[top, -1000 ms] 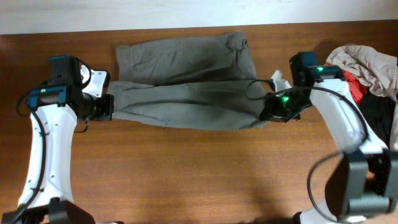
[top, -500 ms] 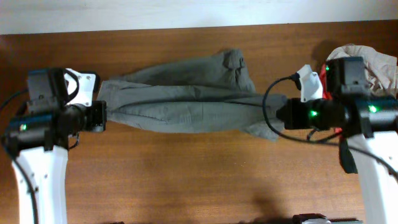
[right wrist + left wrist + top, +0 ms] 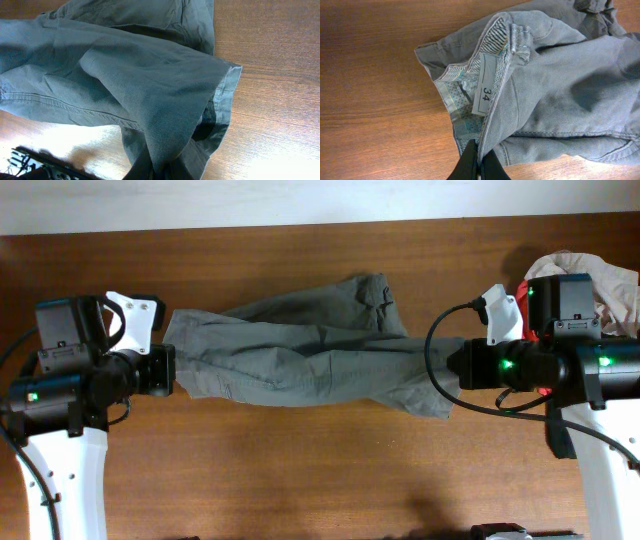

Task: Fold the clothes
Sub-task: 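Lift the trousers with both grippers and stretch them sideways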

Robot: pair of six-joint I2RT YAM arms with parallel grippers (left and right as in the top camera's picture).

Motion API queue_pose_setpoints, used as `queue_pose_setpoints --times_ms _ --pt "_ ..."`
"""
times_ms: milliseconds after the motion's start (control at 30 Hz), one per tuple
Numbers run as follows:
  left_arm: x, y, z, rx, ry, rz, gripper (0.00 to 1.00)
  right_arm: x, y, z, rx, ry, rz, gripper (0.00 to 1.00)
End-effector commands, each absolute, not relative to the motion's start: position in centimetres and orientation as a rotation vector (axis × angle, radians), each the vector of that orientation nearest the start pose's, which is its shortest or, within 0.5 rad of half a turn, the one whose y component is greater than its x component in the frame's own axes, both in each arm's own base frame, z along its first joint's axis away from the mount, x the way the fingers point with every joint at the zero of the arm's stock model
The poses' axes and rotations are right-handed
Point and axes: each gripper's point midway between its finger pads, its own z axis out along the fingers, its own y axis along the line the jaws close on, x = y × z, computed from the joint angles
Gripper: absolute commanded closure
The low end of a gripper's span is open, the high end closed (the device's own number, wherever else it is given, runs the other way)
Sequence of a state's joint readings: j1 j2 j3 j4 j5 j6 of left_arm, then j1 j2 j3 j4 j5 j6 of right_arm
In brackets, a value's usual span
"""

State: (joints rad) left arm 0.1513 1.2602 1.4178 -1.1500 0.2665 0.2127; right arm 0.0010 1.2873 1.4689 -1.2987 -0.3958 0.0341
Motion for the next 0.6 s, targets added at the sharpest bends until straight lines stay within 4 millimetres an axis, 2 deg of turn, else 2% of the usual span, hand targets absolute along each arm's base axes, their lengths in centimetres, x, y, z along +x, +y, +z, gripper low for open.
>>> queue_pose_setpoints --times_ms 0,67,167,233,367,400,433,533,567 --pt "30.5 -0.1 27.1 0.194 2.500 -0.217 1.00 27.5 6.5 27.2 -0.063 2.641 0.533 0.96" --pt "30.2 -0.2 27.9 0.196 2.495 -0.216 1.00 27.0 6.5 27.7 -0.062 2.645 0.533 0.96" --pt "29.8 -0.2 30.1 0.200 2.460 -0.199 1.00 26.4 6.2 29.5 -0.059 2.621 0.505 0.96" --pt "29.6 -0.2 31.4 0.202 2.441 -0.193 1.00 26.1 5.8 30.4 0.023 2.621 0.494 0.96" --pt "29.3 0.2 32.1 0.190 2.439 -0.151 1.00 25.4 5.8 31.2 0.066 2.630 0.504 0.96" --pt "29.6 1.0 32.0 0.170 2.445 -0.104 1.00 25.6 5.8 31.2 0.079 2.624 0.506 0.95" --pt "30.4 1.8 31.8 0.129 2.445 -0.059 1.00 26.6 5.8 31.3 0.073 2.605 0.500 0.94" --pt "33.1 2.3 31.4 0.130 2.422 -0.051 1.00 29.1 5.8 31.0 0.064 2.575 0.498 0.94" --pt "34.2 2.4 31.0 0.130 2.418 -0.050 1.00 30.6 5.8 30.7 0.061 2.564 0.497 0.94"
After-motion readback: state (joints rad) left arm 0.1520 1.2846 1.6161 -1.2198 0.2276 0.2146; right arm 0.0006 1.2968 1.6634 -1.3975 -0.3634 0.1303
